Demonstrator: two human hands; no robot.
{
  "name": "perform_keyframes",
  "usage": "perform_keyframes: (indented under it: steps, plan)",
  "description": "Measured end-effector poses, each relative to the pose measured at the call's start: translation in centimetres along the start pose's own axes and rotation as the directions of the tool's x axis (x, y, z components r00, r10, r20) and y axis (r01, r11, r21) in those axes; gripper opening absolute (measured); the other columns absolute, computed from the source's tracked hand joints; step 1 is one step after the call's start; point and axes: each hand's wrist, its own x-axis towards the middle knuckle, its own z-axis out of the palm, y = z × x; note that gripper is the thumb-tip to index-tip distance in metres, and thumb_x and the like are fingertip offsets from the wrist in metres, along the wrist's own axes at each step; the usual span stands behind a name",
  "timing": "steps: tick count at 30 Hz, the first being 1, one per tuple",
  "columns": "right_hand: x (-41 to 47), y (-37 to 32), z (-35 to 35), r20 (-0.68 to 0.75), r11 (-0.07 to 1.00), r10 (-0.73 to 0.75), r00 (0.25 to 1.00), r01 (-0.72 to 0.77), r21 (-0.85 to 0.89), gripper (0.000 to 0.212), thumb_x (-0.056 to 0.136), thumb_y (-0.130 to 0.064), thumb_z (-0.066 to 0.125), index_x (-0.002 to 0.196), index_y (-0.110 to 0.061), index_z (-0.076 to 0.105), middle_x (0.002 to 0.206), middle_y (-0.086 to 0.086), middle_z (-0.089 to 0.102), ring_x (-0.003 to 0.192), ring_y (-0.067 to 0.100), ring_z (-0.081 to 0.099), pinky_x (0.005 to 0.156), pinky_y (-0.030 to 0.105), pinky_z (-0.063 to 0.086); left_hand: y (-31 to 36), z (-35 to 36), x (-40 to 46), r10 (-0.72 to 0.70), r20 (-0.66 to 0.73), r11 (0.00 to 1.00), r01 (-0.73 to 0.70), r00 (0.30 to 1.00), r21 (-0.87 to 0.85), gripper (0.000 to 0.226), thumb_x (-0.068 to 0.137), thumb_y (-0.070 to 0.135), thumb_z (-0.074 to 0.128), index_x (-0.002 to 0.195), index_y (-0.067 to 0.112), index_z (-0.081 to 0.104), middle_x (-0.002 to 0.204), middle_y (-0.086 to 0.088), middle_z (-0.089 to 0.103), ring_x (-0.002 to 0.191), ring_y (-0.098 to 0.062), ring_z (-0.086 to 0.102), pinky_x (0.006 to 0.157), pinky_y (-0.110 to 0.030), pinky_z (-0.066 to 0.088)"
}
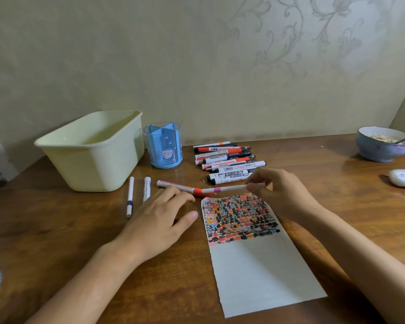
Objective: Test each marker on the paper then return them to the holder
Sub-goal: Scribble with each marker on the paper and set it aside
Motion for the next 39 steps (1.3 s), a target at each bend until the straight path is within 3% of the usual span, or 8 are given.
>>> perform_keyframes:
  steps: [8, 13, 17, 22, 30, 34, 37, 39]
  plan:
    - [-0.4, -0.6, -0.6, 0.019, 0.999, -0.026, 0.999, 0.026, 0.028, 0.005, 0.094, -0.027, 0.067, 0.097, -0.03, 0.07, 0.086, -0.02, 0.064, 0.082, -0.001, 0.058, 0.063, 0.015, 0.039, 0.1, 0.0, 0.0, 0.004, -0.028, 1.0, -0.004, 1.0, -0.012, 0.036, 0.096, 0.057, 0.044, 0.129, 0.043, 0.042, 0.13, 0.023, 0.042, 0.119, 0.002, 0.044, 0.093, -0.021, 0.047]
    - [-0.8, -2.0, -0.8, 0.089, 0.993, -0.102, 0.991, 0.095, 0.076, 0.007, 0.092, -0.031, 0.069, 0.096, -0.028, 0.074, 0.084, -0.018, 0.068, 0.08, -0.002, 0.059, 0.065, 0.014, 0.038, 0.8, -0.3, -0.1, 0.046, -0.123, 0.996, -0.055, 0.991, -0.067, 0.042, 0.094, 0.053, 0.046, 0.134, 0.042, 0.043, 0.123, 0.027, 0.045, 0.115, 0.007, 0.044, 0.086, -0.012, 0.038]
    - [-1.4, -3.2, -0.9, 0.117, 0.905, -0.093, 0.989, 0.035, 0.425, 0.026, 0.083, -0.039, 0.069, 0.091, -0.015, 0.076, 0.082, -0.004, 0.074, 0.077, 0.004, 0.067, 0.069, 0.018, 0.05, 1.4, -0.3, -0.1, 0.096, -0.192, 0.989, -0.116, 0.977, -0.094, 0.04, 0.092, 0.048, 0.042, 0.119, 0.03, 0.064, 0.112, 0.02, 0.062, 0.102, 0.004, 0.054, 0.082, -0.016, 0.05]
    - [-2.2, -4.3, -0.6, 0.21, 0.682, -0.033, 0.977, -0.132, 0.72, 0.029, 0.082, -0.037, 0.069, 0.083, -0.008, 0.068, 0.076, 0.005, 0.067, 0.075, 0.013, 0.062, 0.078, 0.025, 0.053, 2.4, -0.6, -0.4, 0.098, -0.253, 0.961, -0.158, 0.963, -0.228, 0.048, 0.084, 0.055, 0.041, 0.113, 0.028, 0.069, 0.098, 0.027, 0.061, 0.089, 0.005, 0.06, 0.07, -0.018, 0.055]
    - [-2.8, -5.2, 0.8, 0.332, 0.7, -0.085, 0.939, -0.181, 0.691, 0.025, 0.098, -0.023, 0.059, 0.097, -0.002, 0.072, 0.095, 0.019, 0.075, 0.09, 0.032, 0.074, 0.089, 0.043, 0.058, 3.7, -1.2, -1.0, 0.111, -0.221, 0.939, -0.175, 0.969, -0.295, 0.041, 0.08, 0.055, 0.05, 0.108, 0.031, 0.067, 0.087, 0.033, 0.058, 0.098, 0.011, 0.057, 0.067, -0.007, 0.05]
    - [-2.6, -5.2, -0.2, 0.358, 0.735, -0.128, 0.925, -0.154, 0.661, 0.025, 0.098, -0.024, 0.057, 0.095, -0.006, 0.074, 0.096, 0.014, 0.077, 0.092, 0.029, 0.075, 0.089, 0.039, 0.059, 3.8, -1.5, -0.8, 0.086, -0.203, 0.933, -0.15, 0.975, -0.327, 0.041, 0.077, 0.052, 0.05, 0.106, 0.031, 0.07, 0.088, 0.038, 0.054, 0.098, 0.012, 0.057, 0.067, -0.006, 0.05]
    - [-2.4, -5.1, -0.4, 0.376, 0.775, -0.164, 0.912, -0.116, 0.621, 0.029, 0.098, -0.027, 0.055, 0.097, -0.004, 0.073, 0.095, 0.014, 0.077, 0.091, 0.027, 0.075, 0.087, 0.035, 0.059, 3.9, -1.5, -0.7, 0.098, -0.151, 0.914, -0.149, 0.984, -0.379, 0.028, 0.081, 0.043, 0.055, 0.102, 0.033, 0.071, 0.087, 0.037, 0.057, 0.099, 0.013, 0.056, 0.064, -0.006, 0.048]
    - [-2.2, -4.5, -1.2, 0.338, 0.75, -0.141, 0.931, -0.123, 0.65, 0.03, 0.103, -0.015, 0.049, 0.093, -0.003, 0.074, 0.092, 0.018, 0.076, 0.089, 0.031, 0.075, 0.087, 0.039, 0.059, 3.3, -1.6, -0.6, 0.086, -0.112, 0.934, -0.119, 0.99, -0.337, 0.007, 0.088, 0.035, 0.061, 0.091, 0.036, 0.068, 0.075, 0.03, 0.061, 0.09, 0.007, 0.06, 0.061, -0.008, 0.046]
